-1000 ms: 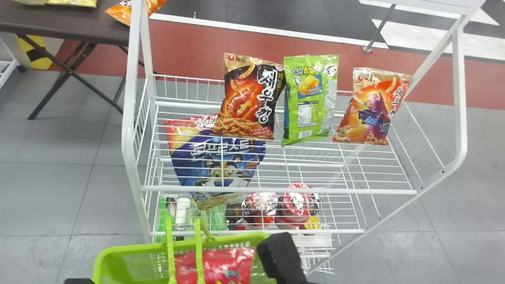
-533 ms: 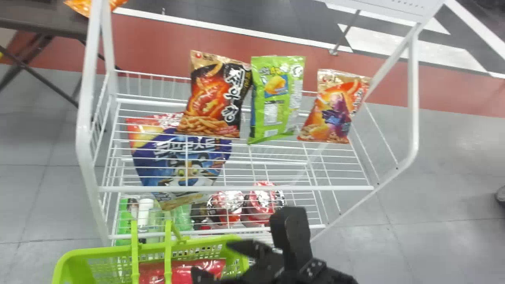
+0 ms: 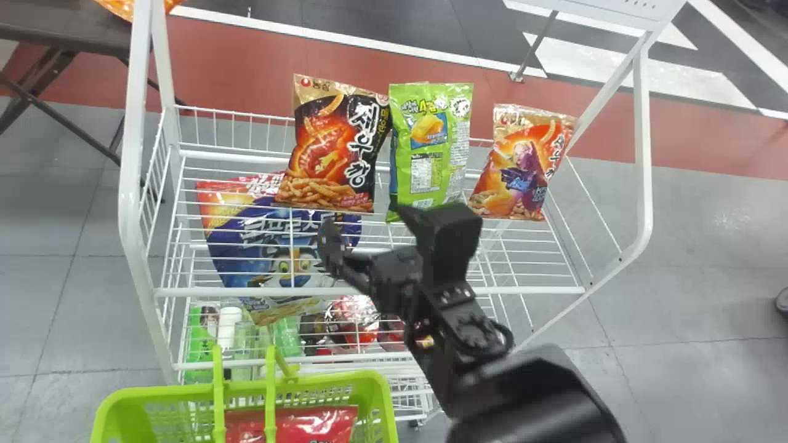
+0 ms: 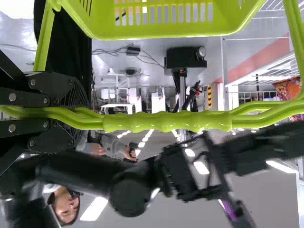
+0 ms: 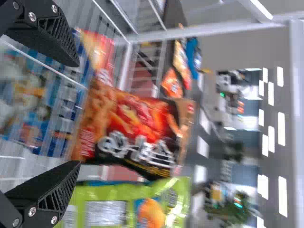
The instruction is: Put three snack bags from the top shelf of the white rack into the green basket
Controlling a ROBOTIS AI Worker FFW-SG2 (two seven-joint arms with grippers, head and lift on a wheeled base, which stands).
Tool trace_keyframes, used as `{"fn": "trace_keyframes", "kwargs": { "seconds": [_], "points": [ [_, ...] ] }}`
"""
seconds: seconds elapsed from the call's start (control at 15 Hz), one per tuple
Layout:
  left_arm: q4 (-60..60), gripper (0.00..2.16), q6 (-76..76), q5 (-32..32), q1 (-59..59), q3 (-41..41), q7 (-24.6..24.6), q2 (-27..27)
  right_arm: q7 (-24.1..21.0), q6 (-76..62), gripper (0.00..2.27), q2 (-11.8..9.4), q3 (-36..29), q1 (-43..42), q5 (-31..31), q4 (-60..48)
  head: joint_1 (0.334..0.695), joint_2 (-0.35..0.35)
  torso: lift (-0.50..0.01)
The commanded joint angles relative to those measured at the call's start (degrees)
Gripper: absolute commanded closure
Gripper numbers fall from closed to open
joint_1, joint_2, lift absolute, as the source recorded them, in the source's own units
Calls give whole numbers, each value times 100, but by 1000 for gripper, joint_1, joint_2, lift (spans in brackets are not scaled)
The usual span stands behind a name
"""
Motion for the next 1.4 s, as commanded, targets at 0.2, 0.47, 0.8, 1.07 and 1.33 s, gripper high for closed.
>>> {"fn": "trace_keyframes", "kwargs": {
  "seconds": [0.2, 0.47, 0.8, 1.07, 1.33],
  "points": [
    [18, 2142, 143, -43, -102, 18, -27, 41, -481, -554, 90, 475, 227, -1498, 500, 1941, 695, -221, 0],
    [115, 2142, 248, -52, -234, 44, -71, 85, -736, -765, 97, 475, 218, -2227, 491, 2960, 695, -200, 0],
    [159, 2142, 248, -43, -295, 97, -79, 94, -595, -571, 846, 475, 262, -2719, 456, 3610, 695, -189, 0],
    [229, 2142, 371, -35, -401, 105, -79, 94, -270, -501, 2074, 475, 368, -2377, 456, 3127, 695, -161, 0],
    [282, 2142, 371, -17, -454, 97, -79, 94, 64, -360, 2084, 475, 482, -1876, 491, 2239, 695, -126, 0]
  ]
}}
